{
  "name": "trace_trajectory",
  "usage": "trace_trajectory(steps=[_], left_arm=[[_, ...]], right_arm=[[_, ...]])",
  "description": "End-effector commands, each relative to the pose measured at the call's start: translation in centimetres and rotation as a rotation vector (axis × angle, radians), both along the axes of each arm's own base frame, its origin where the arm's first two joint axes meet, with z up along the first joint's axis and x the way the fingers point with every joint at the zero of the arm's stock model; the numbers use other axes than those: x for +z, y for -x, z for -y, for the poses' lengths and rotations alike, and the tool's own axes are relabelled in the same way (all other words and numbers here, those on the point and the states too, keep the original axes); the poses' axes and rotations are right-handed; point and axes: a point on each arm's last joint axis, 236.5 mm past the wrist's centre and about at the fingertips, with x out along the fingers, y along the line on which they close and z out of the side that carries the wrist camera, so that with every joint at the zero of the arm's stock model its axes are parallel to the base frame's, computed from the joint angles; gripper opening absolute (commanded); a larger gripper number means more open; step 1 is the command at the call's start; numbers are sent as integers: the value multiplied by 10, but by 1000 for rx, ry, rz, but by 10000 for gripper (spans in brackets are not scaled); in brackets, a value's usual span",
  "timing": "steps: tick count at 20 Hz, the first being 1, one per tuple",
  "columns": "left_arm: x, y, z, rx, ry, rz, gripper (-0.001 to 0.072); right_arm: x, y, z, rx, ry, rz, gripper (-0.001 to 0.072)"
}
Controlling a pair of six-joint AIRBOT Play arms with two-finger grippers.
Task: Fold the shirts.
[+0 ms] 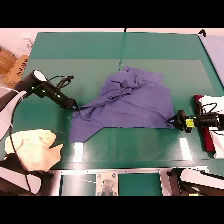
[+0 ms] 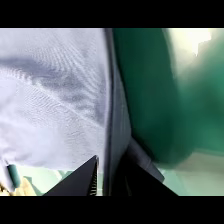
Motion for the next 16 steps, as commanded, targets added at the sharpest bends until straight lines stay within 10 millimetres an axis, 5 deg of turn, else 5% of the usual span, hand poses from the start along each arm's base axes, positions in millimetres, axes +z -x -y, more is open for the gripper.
trace_trajectory(steps=[1, 3, 4, 7, 8, 9, 12, 16], left_arm=[[-9, -12, 2, 31, 5, 29, 395], [-7, -13, 5, 39, 21, 28, 368], [-7, -13, 5, 38, 22, 28, 262], [-7, -13, 5, 38, 22, 28, 233], [-7, -13, 5, 37, 22, 29, 89], [-7, -13, 6, 31, 25, 31, 21], [-5, -16, 7, 36, 32, 42, 20], [9, -18, 11, 2, 54, 52, 20]], right_arm=[[-5, 5, -5, 10, -32, -32, 190], [-9, 8, -7, 13, -46, -50, 190], [-10, 8, -7, 12, -47, -51, 190], [-9, 6, -5, 11, -44, -47, 185], [-8, 5, -4, 11, -42, -44, 129], [-7, 4, -4, 12, -43, -41, 99], [0, 6, -8, 34, -69, -47, 23], [9, 1, -8, 45, -80, -30, 13]])
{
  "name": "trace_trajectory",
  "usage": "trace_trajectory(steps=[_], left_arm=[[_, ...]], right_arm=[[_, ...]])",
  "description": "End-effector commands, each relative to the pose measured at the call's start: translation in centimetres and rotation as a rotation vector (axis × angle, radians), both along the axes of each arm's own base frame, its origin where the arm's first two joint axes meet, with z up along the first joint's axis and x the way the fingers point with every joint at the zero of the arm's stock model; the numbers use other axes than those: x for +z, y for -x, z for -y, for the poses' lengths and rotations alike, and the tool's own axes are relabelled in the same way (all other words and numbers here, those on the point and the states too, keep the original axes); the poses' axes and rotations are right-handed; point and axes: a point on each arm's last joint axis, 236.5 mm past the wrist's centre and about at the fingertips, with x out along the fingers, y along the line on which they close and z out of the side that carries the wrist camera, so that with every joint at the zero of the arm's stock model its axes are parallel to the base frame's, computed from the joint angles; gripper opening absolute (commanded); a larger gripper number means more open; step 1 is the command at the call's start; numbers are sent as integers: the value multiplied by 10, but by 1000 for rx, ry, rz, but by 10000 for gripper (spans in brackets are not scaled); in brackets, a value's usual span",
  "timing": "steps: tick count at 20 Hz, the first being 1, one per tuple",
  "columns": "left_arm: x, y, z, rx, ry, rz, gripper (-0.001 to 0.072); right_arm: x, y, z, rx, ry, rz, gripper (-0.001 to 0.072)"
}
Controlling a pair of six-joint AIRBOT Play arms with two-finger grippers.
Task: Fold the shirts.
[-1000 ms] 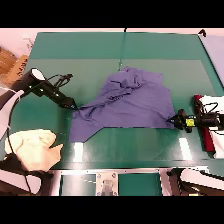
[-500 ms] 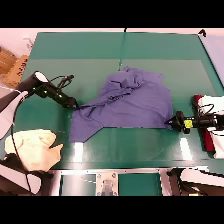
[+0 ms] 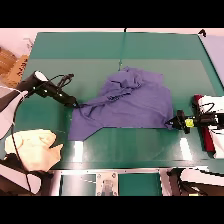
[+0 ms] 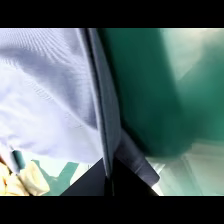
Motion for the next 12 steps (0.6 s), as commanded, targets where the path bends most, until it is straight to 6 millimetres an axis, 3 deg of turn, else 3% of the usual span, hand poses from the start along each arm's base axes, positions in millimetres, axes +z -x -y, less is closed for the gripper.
trace_trajectory(steps=[1, 4, 7, 9, 11, 12], left_arm=[[17, 1, 4, -43, 25, -1, 20], [46, 7, 11, -112, 73, -25, 19], [101, 11, 32, -185, 212, -22, 19], [156, 3, 49, -215, 323, 73, 19], [224, -6, 63, -233, 412, 243, 19], [263, -8, 67, -237, 452, 349, 19]], right_arm=[[9, -5, 0, 10, -17, 14, 13], [31, -21, -8, 1, -84, 82, 13], [84, -53, -25, -16, -243, 256, 13], [136, -77, -26, -37, -294, 410, 13], [202, -94, -24, -37, -283, 602, 13], [244, -100, -25, -34, -272, 720, 13]])
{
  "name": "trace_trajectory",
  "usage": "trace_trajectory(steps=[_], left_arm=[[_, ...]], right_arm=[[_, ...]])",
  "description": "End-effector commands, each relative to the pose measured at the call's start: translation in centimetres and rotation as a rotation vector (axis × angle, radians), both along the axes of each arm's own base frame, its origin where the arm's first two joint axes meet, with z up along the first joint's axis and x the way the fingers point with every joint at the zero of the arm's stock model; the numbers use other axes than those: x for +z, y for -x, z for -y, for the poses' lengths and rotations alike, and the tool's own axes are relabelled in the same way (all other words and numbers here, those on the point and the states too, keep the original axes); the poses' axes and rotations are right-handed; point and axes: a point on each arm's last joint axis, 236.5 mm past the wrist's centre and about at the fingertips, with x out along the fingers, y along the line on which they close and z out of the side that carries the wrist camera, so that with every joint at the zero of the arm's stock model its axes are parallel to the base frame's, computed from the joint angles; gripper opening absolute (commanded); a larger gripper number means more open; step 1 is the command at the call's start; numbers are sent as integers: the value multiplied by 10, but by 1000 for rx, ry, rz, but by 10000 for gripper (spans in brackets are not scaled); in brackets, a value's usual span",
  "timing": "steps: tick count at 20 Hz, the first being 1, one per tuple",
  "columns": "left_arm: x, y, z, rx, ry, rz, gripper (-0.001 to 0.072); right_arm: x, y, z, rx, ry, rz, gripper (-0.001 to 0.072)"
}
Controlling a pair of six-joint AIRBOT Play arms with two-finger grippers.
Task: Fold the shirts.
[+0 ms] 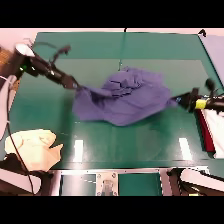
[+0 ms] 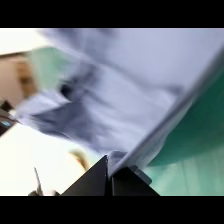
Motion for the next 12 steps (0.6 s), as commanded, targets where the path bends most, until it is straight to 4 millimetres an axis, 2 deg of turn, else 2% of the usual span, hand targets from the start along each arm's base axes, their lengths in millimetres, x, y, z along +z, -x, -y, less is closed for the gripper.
trace_trajectory(steps=[1, 2, 4, 6, 7, 9, 10, 12], left_arm=[[131, 4, 22, -22, 218, 269, 19], [172, 6, 21, 4, 273, 366, 19], [260, 23, 12, 66, 395, 561, 19], [338, 44, -8, 195, 494, 710, 19], [371, 55, -20, 276, 528, 776, 19], [427, 86, -41, 416, 547, 944, 20], [449, 106, -49, 470, 533, 1042, 20], [482, 143, -59, 569, 475, 1223, 19]], right_arm=[[145, -21, -9, -34, -53, 403, 13], [192, -19, -12, -53, -49, 530, 13], [289, -4, -18, -108, -16, 790, 13], [374, 25, -22, -183, 62, 1019, 13], [407, 42, -23, -228, 124, 1113, 14], [466, 80, -28, -328, 267, 1286, 13], [486, 96, -32, -370, 324, 1344, 13], [512, 119, -37, -446, 385, 1415, 13]])
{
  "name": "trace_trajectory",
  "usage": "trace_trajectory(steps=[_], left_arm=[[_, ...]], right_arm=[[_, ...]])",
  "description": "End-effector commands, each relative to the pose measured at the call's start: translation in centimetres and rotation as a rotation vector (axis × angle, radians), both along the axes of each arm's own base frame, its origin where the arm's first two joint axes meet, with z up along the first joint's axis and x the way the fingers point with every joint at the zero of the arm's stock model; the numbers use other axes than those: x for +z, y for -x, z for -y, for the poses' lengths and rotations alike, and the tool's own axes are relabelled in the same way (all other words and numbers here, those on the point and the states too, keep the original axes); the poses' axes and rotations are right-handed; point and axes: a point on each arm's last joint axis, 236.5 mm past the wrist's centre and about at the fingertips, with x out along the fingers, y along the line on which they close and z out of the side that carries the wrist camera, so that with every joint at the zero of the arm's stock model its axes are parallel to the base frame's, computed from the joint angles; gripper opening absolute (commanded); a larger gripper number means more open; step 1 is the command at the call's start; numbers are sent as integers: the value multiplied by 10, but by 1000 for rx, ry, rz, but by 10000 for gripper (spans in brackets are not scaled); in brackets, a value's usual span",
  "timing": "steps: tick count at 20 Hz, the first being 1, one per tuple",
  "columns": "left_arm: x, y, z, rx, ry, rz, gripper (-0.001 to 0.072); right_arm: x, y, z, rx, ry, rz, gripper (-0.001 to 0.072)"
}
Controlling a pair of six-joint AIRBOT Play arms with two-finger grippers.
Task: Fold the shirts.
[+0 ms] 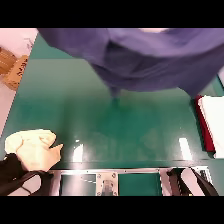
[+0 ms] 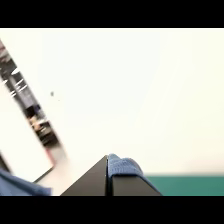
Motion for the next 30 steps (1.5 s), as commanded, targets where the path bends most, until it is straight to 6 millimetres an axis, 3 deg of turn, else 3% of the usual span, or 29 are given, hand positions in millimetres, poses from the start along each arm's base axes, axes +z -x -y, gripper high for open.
trace_trajectory(steps=[1, 3, 6, 8, 10, 11, 13, 16, 18, 20, 21, 22, 24, 26, 28, 30], left_arm=[[80, 70, -22, 276, 47, 276, 19], [93, 91, -38, 440, 36, 327, 20], [78, 84, -73, 637, 8, 237, 20], [47, 60, -83, 653, -21, 92, 20], [9, 29, -79, 569, -53, -65, 20], [-10, 12, -75, 511, -57, -145, 20], [-52, -27, -66, 384, -60, -313, 20], [-142, -100, -35, 211, -106, -569, 21], [-235, -152, -19, 196, -217, -750, 20], [-335, -192, -13, 235, -313, -938, 21], [-376, -206, -8, 232, -336, -999, 20], [-411, -220, -3, 231, -333, -1045, 20], [-455, -250, 3, 269, -288, -1062, 20], [-463, -280, 2, 335, -198, -1022, 20], [-448, -305, -5, 401, -128, -936, 20], [-430, -323, -11, 445, -68, -865, 20]], right_arm=[[69, 53, -19, -152, 43, 215, 13], [71, 56, -21, -164, 45, 225, 13], [56, 42, -7, -230, 83, 173, 13], [33, 25, 13, -290, 104, 99, 13], [2, 6, 30, -287, 67, 14, 14], [-19, -7, 37, -273, 44, -37, 13], [-79, -40, 51, -236, 13, -173, 14], [-189, -95, 64, -197, -39, -405, 13], [-267, -131, 73, -182, -84, -555, 13], [-334, -162, 83, -165, -124, -690, 13], [-365, -176, 90, -154, -152, -755, 14], [-398, -190, 96, -141, -182, -820, 14], [-453, -214, 109, -120, -224, -921, 14], [-486, -238, 115, -77, -271, -968, 14], [-494, -263, 122, -39, -321, -955, 14], [-488, -285, 129, -31, -348, -925, 14]])
